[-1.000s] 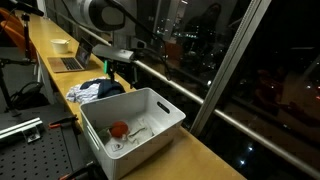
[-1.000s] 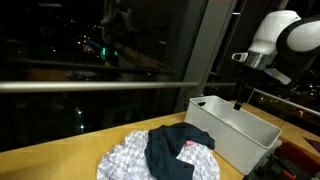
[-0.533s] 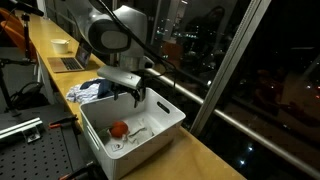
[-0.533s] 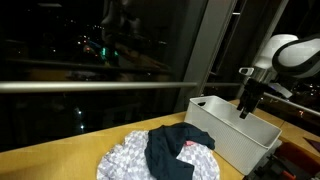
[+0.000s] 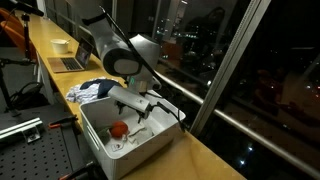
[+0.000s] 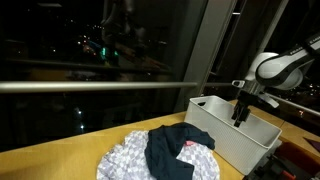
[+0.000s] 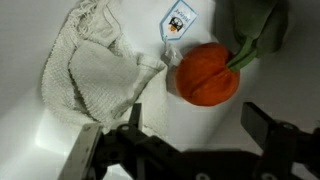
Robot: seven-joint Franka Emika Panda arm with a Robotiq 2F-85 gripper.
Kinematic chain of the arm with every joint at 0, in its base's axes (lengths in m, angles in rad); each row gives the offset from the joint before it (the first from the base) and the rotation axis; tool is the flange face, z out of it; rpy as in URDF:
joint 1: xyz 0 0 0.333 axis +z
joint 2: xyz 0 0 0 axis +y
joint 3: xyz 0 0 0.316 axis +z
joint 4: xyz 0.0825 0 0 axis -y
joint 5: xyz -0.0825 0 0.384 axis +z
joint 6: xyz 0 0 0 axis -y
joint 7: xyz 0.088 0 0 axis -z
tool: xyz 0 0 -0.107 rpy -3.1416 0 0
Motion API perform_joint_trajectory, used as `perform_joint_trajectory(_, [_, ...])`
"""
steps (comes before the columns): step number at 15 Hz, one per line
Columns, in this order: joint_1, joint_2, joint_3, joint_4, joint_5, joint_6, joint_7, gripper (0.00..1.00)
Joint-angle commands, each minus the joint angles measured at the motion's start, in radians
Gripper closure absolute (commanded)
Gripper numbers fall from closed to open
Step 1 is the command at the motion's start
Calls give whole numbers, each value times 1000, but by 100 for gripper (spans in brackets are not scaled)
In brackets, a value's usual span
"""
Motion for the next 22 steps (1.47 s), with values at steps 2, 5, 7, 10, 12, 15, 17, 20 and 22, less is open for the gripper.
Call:
perform_joint_trajectory(2, [-18, 141, 16, 91, -12, -7, 5, 0])
perform_joint_trajectory(5, [-11, 229, 15, 120, -36, -4, 29, 0])
perform_joint_trajectory(7, [-12, 281, 15, 144, -44, -5, 41, 0])
perform_joint_trajectory(10, [-17, 325, 19, 168, -46, -10, 59, 0])
perform_joint_trajectory(12, [-22, 321, 20, 162, -47, -9, 76, 25])
perform_joint_trajectory(15, [-22, 277, 16, 123, -53, 0, 104, 41])
perform_joint_trajectory(17, [-21, 242, 12, 93, -58, 5, 127, 57])
perform_joint_trajectory(20, [-23, 190, 11, 42, -65, 9, 168, 79])
perform_joint_trajectory(22, [-27, 147, 18, 5, -57, 4, 189, 94])
